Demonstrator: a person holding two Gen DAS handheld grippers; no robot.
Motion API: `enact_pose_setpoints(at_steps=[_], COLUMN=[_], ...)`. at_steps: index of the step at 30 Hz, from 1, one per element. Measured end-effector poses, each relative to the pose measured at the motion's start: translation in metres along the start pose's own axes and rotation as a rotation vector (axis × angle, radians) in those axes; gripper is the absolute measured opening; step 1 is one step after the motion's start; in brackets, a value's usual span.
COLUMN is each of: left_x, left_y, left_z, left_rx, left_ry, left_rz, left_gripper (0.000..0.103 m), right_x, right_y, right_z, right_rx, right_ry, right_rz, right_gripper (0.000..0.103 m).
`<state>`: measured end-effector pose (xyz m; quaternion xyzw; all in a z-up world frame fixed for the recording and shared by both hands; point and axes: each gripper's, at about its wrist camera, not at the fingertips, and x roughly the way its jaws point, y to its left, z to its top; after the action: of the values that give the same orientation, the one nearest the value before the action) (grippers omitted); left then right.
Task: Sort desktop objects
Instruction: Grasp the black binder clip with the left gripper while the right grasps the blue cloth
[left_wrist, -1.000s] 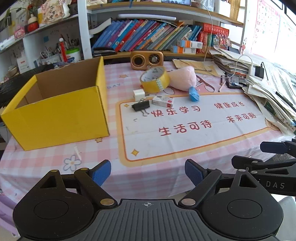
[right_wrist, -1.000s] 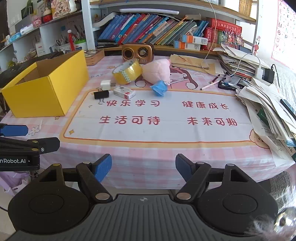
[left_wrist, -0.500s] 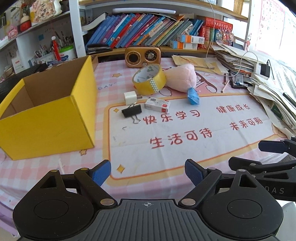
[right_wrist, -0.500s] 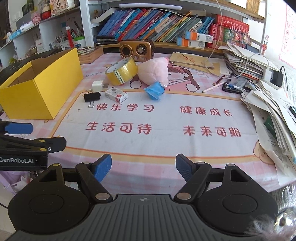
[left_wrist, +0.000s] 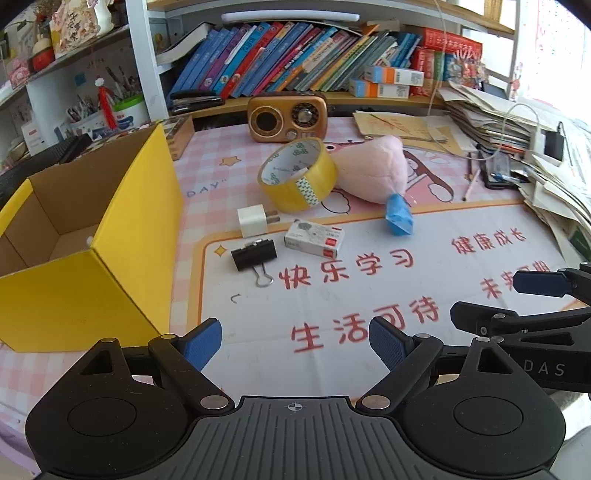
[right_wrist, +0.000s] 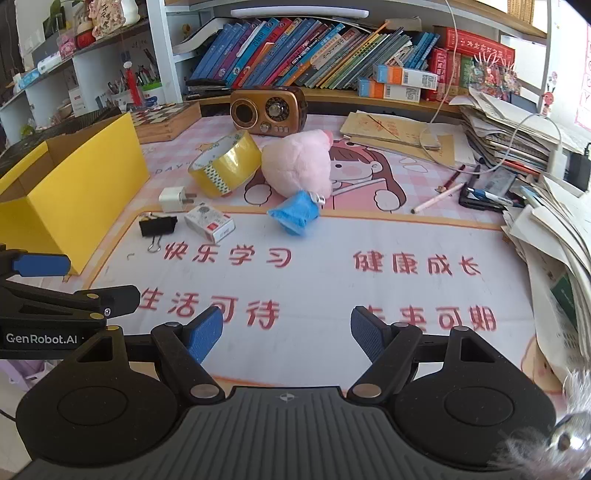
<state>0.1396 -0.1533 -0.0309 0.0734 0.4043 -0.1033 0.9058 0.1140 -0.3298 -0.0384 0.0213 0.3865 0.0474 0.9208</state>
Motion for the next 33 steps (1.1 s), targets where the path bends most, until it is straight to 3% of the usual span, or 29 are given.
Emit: enact_pose_setpoints(at_steps=[17,26,33], left_x=[0.035,0.053,0.063], left_y=[-0.007,-0.008,-0.005], left_z=[0.039,0.044,0.047], left_rx=[0.003,-0.001,-0.006], left_ry=[-0.043,0.004,0.017], left_rz=[0.074,0.069,0.11], left_gripper=[0.089,0.089,0.089], right_x=[0.049,0.096,0.124], right_y=[-0.029,-0.028,-0.027], right_z=[0.043,0.067,0.08], right_rx=[-0.003,-0.082,-0.088], right_ry=[-0.022,0.002,0.034], right_rz=[0.032,0.06,0.093], right_gripper=[0.075,0.076,0.077])
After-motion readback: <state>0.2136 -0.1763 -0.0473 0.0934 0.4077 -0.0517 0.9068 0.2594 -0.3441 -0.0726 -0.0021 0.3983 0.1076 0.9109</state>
